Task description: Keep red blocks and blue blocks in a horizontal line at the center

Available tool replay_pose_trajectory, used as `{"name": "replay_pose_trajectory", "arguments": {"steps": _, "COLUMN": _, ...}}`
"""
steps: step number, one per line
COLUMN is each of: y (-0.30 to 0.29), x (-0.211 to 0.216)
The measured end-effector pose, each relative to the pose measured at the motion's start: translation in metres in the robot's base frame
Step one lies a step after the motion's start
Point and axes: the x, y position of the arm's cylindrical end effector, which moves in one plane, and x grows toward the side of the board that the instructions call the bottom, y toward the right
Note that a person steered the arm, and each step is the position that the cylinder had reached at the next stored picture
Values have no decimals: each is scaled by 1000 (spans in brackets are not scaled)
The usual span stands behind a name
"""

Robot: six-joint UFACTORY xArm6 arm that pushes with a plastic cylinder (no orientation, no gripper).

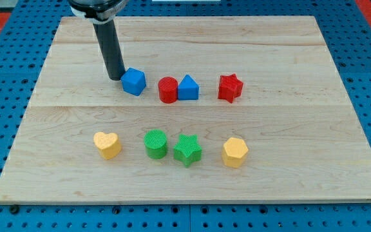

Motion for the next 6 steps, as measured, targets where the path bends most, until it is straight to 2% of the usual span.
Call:
{"name": "replay_pose_trajectory", "arguments": {"steps": 1, "y": 15, "x": -11}}
{"name": "replay_pose_trajectory", "arguments": {"steps": 2, "y": 23, "x": -4}}
{"name": "replay_pose_trajectory", "arguments": {"steps": 6, "y": -2, "x": 21}}
